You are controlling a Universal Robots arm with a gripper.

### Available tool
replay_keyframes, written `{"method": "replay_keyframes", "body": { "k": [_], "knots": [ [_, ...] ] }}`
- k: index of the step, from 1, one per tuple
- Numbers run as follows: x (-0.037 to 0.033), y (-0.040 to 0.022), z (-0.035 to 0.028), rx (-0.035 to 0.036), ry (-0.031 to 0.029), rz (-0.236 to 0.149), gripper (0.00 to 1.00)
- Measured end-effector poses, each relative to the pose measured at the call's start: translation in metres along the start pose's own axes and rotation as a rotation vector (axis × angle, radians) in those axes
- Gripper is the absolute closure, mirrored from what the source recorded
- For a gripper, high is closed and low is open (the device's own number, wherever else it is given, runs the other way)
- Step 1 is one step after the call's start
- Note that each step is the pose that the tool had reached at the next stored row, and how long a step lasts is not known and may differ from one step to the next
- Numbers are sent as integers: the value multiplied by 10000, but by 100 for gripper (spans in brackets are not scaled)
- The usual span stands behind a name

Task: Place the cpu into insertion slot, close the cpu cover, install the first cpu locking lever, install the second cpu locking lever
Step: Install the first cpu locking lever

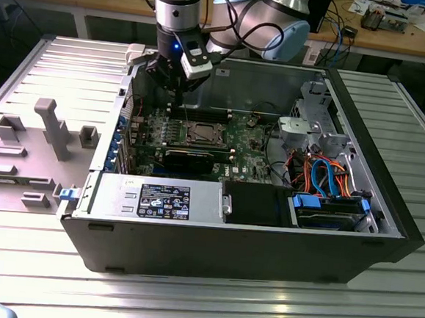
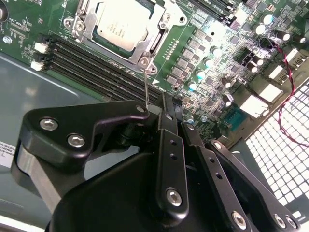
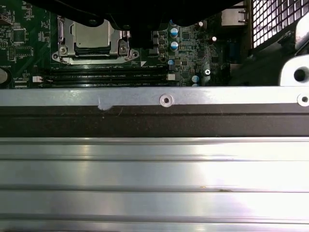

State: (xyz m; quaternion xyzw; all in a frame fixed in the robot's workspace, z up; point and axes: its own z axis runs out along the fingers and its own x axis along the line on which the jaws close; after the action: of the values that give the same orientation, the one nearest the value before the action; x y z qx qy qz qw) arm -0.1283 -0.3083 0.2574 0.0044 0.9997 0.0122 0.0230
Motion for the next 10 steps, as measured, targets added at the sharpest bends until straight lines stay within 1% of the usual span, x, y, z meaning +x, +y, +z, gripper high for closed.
{"method": "replay_keyframes", "body": {
  "k": [5,10],
  "knots": [
    [-13,0,0,0,-1,-6,89],
    [-41,1,2,0,-1,-11,89]
  ]
}}
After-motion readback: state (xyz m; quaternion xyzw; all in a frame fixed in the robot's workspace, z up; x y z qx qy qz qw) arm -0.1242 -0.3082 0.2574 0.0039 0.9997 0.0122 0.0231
